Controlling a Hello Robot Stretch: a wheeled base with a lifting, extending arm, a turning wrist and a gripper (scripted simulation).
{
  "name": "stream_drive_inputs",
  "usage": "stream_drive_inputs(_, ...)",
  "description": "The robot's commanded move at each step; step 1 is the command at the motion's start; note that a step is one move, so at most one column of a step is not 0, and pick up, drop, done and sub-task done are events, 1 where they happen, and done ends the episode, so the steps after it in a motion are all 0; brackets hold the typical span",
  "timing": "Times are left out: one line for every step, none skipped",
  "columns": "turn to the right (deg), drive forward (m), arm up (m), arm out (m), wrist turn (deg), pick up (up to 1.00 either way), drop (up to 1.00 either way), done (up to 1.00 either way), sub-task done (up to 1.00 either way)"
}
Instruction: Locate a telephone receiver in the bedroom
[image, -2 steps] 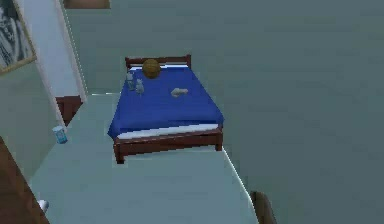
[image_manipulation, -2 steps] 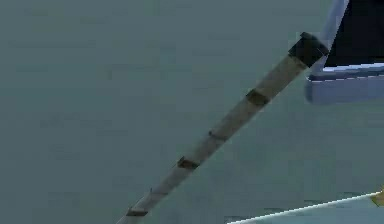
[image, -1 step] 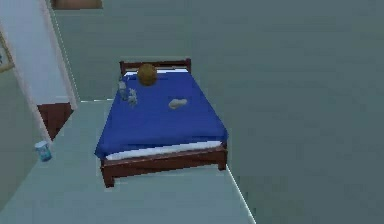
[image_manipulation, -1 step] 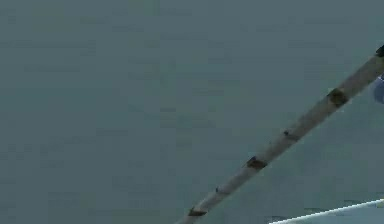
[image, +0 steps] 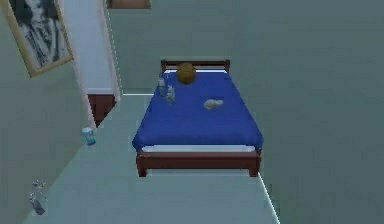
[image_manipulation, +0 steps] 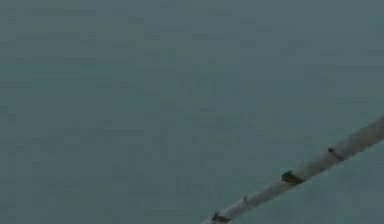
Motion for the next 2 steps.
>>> stream_drive_inputs(0.0, 0.30, 0.00, 0.00, 0.0, 0.00, 0.00, 0.00, 0.00)
stream_drive_inputs(-36.0, 0.00, 0.00, 0.00, 0.0, 0.00, 0.00, 0.00, 0.00)
